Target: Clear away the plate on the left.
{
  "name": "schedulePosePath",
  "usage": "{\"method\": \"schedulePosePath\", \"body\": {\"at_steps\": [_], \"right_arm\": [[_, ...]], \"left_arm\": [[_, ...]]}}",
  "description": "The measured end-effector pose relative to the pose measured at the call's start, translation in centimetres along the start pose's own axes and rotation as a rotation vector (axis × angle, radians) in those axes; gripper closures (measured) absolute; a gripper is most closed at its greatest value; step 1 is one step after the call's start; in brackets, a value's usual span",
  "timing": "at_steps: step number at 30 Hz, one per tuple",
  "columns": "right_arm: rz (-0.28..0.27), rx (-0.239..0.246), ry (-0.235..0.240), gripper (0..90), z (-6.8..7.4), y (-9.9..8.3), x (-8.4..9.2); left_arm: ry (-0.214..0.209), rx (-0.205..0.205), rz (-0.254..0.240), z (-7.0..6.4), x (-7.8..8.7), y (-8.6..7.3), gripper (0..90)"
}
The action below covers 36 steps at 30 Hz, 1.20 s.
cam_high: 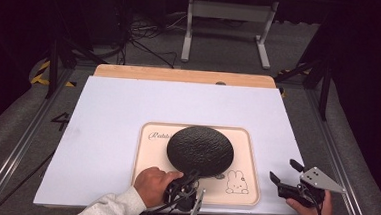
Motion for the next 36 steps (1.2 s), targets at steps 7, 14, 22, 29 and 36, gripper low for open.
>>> {"method": "schedulePosePath", "body": {"at_steps": [7, 14, 22, 29, 36], "right_arm": [[-0.001, -0.001, 0.001, 16.7, 0.0, 0.0, 0.0], [0.000, 0.000, 0.002, 16.7, 0.0, 0.0, 0.0], [0.000, 0.003, 0.006, 16.7, 0.1, 0.0, -0.1], [0.004, 0.007, 0.004, 17.1, 0.1, 0.0, -0.3], [0.006, 0.004, 0.003, 17.0, 0.1, 0.1, -0.3]], "left_arm": [[-0.005, 0.007, -0.006, -0.2, -0.2, -0.1, 86.5], [-0.016, 0.024, -0.011, -0.3, -0.1, -0.8, 85.8], [-0.079, 0.050, -0.005, -1.0, -0.2, -1.5, 82.1], [-0.125, 0.077, 0.005, -1.4, -0.3, -2.1, 78.8], [-0.178, 0.089, 0.017, -2.0, -0.5, -2.4, 75.3]]}}
Point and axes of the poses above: each handheld gripper's, and its own axes: x roughly backward along the jaws, y roughly out of its top, z roughly to its left, the point moved 9 cm from there along -x, roughly forward along the jaws, and after that the axes turned 7 degrees about z, right-handed, at the moved point
